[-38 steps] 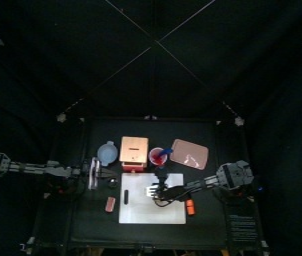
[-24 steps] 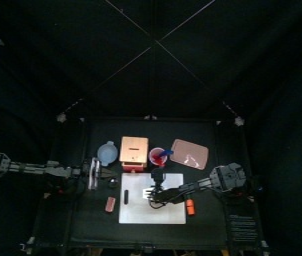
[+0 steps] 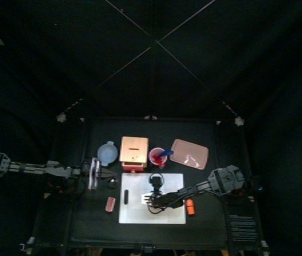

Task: Place sushi on board then cut the sushi with the knife then place the pieces on the plate
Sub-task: Pick knife at handle with right hand

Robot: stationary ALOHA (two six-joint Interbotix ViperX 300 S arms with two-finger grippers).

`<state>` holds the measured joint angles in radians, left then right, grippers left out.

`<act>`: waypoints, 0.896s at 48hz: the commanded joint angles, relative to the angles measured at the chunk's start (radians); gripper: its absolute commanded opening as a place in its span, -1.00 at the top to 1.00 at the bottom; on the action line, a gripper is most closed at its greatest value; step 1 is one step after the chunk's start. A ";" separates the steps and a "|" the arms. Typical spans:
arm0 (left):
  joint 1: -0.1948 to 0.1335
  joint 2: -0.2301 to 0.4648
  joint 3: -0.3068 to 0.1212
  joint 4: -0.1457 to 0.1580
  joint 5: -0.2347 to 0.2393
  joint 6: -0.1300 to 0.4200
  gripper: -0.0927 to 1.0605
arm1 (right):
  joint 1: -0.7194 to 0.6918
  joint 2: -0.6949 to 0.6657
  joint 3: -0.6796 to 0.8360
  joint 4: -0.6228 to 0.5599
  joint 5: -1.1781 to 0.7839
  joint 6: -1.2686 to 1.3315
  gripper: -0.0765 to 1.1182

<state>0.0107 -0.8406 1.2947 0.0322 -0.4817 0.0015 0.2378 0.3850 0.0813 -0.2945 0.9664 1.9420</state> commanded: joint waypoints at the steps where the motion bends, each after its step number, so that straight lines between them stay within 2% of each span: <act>1: 0.003 0.002 -0.015 0.000 -0.009 0.002 0.84 | -0.002 -0.077 -0.015 -0.029 0.028 -0.028 -0.65; 11: 0.015 0.002 -0.012 0.000 -0.009 0.000 0.84 | -0.005 -0.212 0.014 -0.054 0.132 -0.225 -0.65; 27: 0.029 0.002 -0.020 -0.002 -0.009 0.002 0.84 | -0.043 -0.387 0.135 -0.060 0.163 -0.776 -0.65; 36: 0.034 0.002 -0.023 -0.008 -0.009 -0.003 0.84 | -0.138 -0.469 0.219 -0.038 0.144 -1.092 -0.64; 43: 0.035 0.002 -0.032 -0.028 -0.009 0.002 0.83 | -0.224 -0.523 0.268 -0.028 0.089 -1.290 -0.64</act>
<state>0.0430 -0.8422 1.2931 0.0138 -0.4832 0.0015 0.0583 -0.0752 0.3436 -0.3191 1.0922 0.7470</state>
